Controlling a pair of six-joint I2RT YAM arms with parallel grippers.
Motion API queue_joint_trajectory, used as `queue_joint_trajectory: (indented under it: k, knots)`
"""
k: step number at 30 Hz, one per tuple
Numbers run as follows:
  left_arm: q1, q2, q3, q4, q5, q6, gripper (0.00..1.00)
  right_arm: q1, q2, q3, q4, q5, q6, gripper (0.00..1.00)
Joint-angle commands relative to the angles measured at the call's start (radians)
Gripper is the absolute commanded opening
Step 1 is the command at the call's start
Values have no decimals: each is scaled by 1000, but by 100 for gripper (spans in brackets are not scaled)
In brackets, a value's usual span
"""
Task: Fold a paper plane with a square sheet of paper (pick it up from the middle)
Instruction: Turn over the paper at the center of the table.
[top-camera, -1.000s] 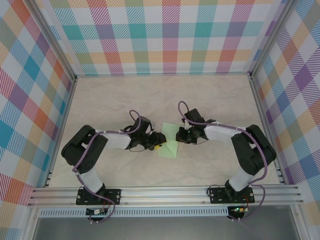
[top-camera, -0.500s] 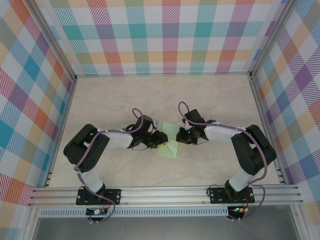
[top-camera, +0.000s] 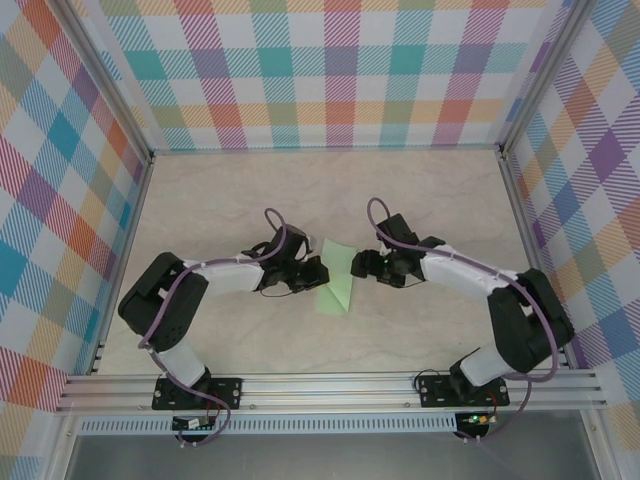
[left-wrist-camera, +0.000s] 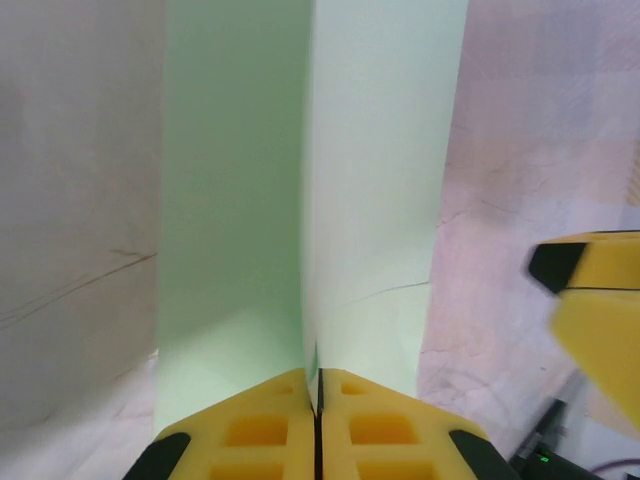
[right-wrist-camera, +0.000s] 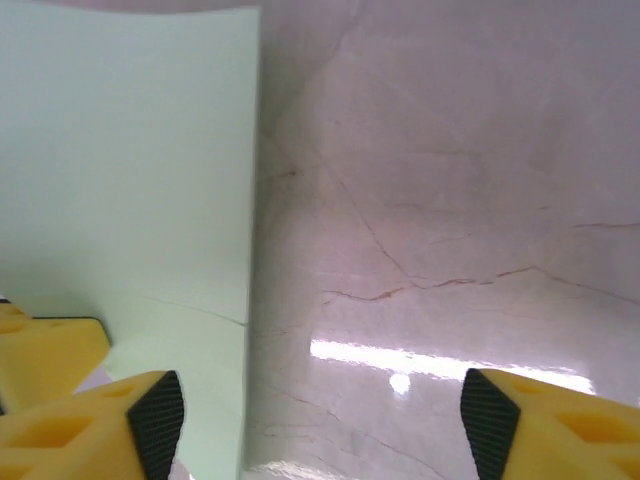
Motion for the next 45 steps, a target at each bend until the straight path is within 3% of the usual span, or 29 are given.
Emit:
queue_joint_trajectory:
  k: [1, 5, 10, 17, 20, 24, 33, 45]
  knots:
    - [-19, -131, 112, -311, -203, 164, 7, -6, -97, 40, -117, 137, 9, 87]
    - [-40, -201, 237, -578, -436, 255, 7, -6, -167, 36, -162, 224, 12, 100]
    - [-70, -192, 348, -750, -717, 310, 7, -6, -213, 12, -175, 279, 25, 100]
    - [-151, 18, 488, -900, -1111, 288, 7, -11, -218, 7, -220, 333, 74, 100]
    - [-179, 135, 534, -931, -1207, 270, 7, -19, -226, 7, -254, 360, 108, 100]
    - [-209, 267, 578, -932, -1224, 251, 7, -33, -241, 14, -320, 411, 160, 100]
    - [-277, 439, 633, -884, -1103, 215, 9, -63, -291, 9, -387, 470, 210, 100]
    - [-282, 375, 567, -773, -979, 210, 46, -72, -282, 39, -403, 472, 207, 100]
